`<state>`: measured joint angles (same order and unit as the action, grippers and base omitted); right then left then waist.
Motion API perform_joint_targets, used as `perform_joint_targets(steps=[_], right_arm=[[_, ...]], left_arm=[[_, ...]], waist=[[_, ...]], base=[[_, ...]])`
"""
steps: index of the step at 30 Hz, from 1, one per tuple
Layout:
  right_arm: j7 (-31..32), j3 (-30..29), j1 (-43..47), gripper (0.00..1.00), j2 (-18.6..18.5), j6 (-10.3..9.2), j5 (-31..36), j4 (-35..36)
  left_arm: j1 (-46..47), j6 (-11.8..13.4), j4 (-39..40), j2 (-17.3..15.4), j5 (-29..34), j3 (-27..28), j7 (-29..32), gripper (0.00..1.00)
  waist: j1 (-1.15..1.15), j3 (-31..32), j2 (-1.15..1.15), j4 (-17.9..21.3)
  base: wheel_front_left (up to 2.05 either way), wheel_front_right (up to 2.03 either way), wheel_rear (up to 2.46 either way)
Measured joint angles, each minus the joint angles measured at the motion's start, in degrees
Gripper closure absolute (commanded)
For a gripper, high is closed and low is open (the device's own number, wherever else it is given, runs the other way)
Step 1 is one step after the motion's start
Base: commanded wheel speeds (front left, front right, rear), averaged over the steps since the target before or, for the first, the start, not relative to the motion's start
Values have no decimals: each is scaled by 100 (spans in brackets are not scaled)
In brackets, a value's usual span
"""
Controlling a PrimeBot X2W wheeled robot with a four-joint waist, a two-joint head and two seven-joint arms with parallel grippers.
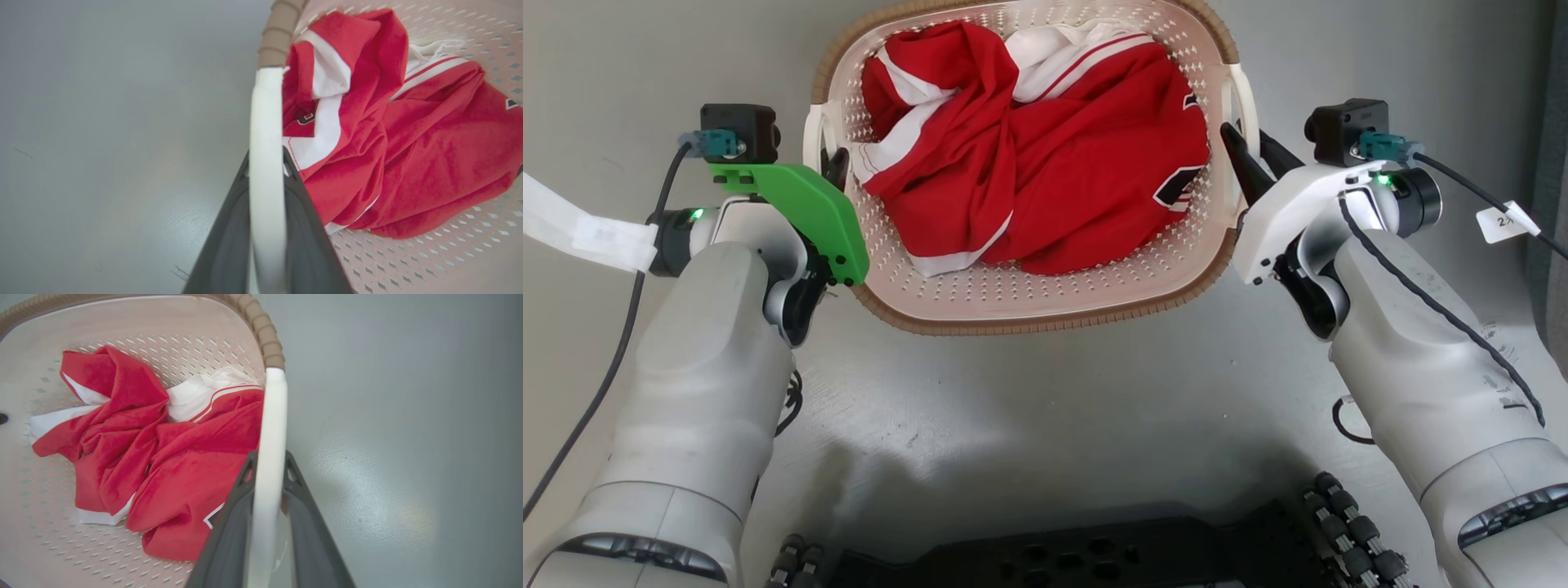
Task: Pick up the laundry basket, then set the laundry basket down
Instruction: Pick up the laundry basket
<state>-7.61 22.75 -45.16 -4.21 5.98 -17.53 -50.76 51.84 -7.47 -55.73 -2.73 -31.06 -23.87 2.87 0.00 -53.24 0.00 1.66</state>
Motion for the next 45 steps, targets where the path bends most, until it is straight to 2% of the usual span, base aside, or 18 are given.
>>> perform_joint_targets(steps=[7, 18, 31, 45], right_arm=[[-76, 38, -34, 100, 57, 55, -48, -270], [-32, 65, -46, 100, 63, 110, -274, -764], [393, 149, -36, 100, 141, 159, -560, -1274], [996, 459, 389, 100, 188, 159, -1160, -1446]], left_arm=[[53, -1, -288, 36, -108, -84, 3, 100], [46, -1, -512, 145, -500, -321, 364, 100], [-199, -1, -694, 185, -1029, -480, 828, 100], [-598, 0, -859, 183, -1432, -621, 1424, 100]], waist=[[0, 113, 0, -16], [0, 521, 0, -24], [0, 1217, 0, -36], [0, 2266, 0, -44]], base=[[0, 0, 0], [0, 0, 0], [0, 0, 0], [0, 0, 0]])
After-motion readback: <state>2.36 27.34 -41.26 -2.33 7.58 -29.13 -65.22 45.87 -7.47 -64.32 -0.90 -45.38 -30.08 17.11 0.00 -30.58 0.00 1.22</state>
